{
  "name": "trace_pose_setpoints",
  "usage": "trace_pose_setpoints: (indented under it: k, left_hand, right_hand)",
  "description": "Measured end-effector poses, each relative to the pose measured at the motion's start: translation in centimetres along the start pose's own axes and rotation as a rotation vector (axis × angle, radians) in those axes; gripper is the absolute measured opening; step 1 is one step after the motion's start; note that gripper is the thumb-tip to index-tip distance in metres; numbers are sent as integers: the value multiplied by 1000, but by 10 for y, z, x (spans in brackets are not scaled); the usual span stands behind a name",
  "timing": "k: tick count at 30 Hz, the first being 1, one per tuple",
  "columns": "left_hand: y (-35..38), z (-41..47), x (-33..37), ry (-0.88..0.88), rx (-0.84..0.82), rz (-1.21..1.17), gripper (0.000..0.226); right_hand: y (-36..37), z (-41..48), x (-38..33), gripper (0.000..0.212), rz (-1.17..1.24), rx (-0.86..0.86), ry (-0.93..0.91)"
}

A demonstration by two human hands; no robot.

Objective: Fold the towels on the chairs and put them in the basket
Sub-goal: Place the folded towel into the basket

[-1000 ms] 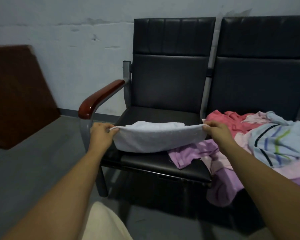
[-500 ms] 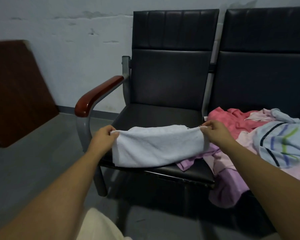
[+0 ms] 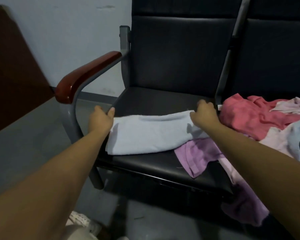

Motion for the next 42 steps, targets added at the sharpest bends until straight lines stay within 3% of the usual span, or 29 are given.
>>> trace_pose_setpoints:
  k: [3, 6, 10, 13, 17, 21, 24, 27, 29, 31, 33, 34, 36, 40, 42]
  left_hand:
    - [5, 2, -14, -76, -100, 92, 63]
    - [9, -4, -27, -116, -269, 170, 72]
    - [14, -19, -26, -149, -384, 196, 57]
    - [16, -25, -26, -163, -420, 211, 45]
    - [13, -27, -25, -130, -391, 136, 38]
    - [8, -26, -16, -54, -267, -6, 48]
    - [6, -25, -6, 36, -204, 83, 41]
    - [-5, -33, 18, 169, -57, 358, 29]
    - [-7, -38, 41, 297, -20, 378, 24]
    - [0, -47, 60, 417, -141, 236, 26]
    - [8, -57, 67, 439, -355, -6, 36]
    - [11, -60, 65, 420, -410, -95, 41]
    - [14, -62, 56, 376, -414, -101, 45]
    - [16, -50, 30, 265, -263, 169, 27]
    - [18, -47, 20, 192, -273, 234, 22]
  right_hand:
    - [36, -23, -19, 46, -152, -29, -191]
    - [60, -45, -48, 55, -134, -157, -406]
    - [92, -69, -59, 64, -280, -433, -513]
    - [99, -76, -53, 64, -394, -479, -524]
    - [103, -77, -53, 64, -424, -474, -535]
    - [111, -78, -60, 63, -408, -457, -540]
    - [116, -82, -73, 63, -376, -480, -524]
    - [105, -81, -86, 55, -149, -616, -493]
    - [94, -74, -94, 36, 238, -601, -407]
    - [82, -64, -93, 31, 724, -553, -166]
    - [80, -56, -86, 49, 1177, -626, 125]
    - [81, -53, -81, 56, 1282, -651, 216]
    - [82, -52, -75, 52, 1249, -640, 261]
    - [87, -60, -75, 11, 911, -564, 211]
    - [84, -59, -76, 12, 807, -507, 162]
Point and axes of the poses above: each hand's wrist, its own z-axis towards the middle knuckle, its own y-axis out of the palm, x = y × z, the point moved 3 cm from there along z, towards the middle knuckle, and after that the axes turned 7 degrees about -x, right-handed, at the moved point
